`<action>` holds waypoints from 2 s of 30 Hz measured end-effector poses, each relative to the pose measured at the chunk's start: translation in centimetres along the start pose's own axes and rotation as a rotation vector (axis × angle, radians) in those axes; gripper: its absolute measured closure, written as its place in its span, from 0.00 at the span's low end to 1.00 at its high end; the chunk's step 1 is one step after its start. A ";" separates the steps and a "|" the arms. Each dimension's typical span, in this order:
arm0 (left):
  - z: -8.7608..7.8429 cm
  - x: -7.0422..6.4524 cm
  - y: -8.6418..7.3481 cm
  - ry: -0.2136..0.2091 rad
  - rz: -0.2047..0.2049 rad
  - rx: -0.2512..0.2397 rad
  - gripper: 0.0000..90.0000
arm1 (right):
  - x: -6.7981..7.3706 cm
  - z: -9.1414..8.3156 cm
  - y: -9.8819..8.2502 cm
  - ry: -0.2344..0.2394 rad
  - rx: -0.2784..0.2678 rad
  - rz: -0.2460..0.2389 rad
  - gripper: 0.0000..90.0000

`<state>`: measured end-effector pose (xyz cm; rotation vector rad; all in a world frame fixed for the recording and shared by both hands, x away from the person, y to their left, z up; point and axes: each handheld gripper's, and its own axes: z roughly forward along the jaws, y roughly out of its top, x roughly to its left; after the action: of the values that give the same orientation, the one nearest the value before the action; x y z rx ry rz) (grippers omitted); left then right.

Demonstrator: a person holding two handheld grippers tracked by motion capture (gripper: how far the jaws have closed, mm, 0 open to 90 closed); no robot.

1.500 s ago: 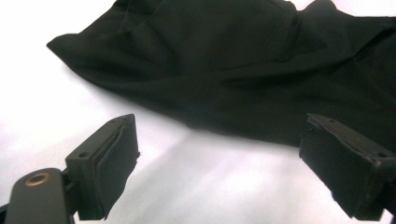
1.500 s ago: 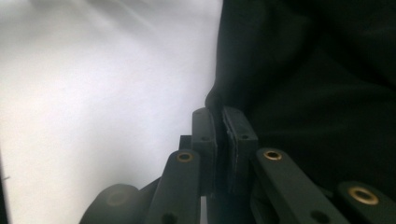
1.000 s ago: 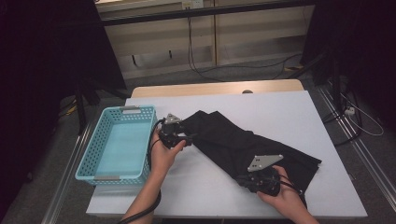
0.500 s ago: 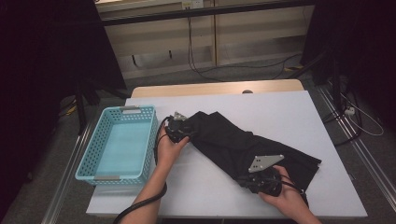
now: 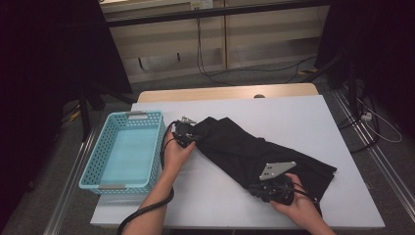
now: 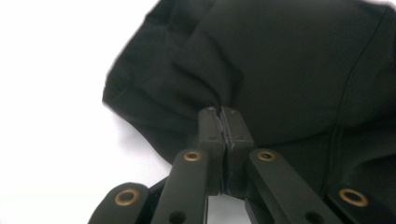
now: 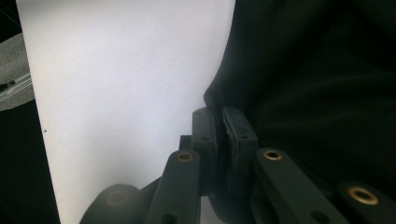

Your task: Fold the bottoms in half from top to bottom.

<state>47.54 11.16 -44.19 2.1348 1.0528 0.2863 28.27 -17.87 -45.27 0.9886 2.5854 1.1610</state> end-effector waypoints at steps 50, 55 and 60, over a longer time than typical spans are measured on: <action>-3.7 3.2 1.2 0.097 -0.052 0.009 1.00 | 0.0 0.3 0.2 -0.003 0.003 -0.018 0.88; -3.2 3.1 1.4 0.061 -0.057 0.003 0.85 | 0.0 0.0 0.3 -0.010 -0.016 -0.006 0.70; -1.6 3.0 1.6 -0.025 -0.016 -0.001 0.60 | -0.5 -0.8 0.6 -0.040 -0.045 -0.005 0.59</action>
<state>49.63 13.67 -42.28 2.1225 1.0552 0.2518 28.66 -18.38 -44.30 0.9850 2.5176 1.1802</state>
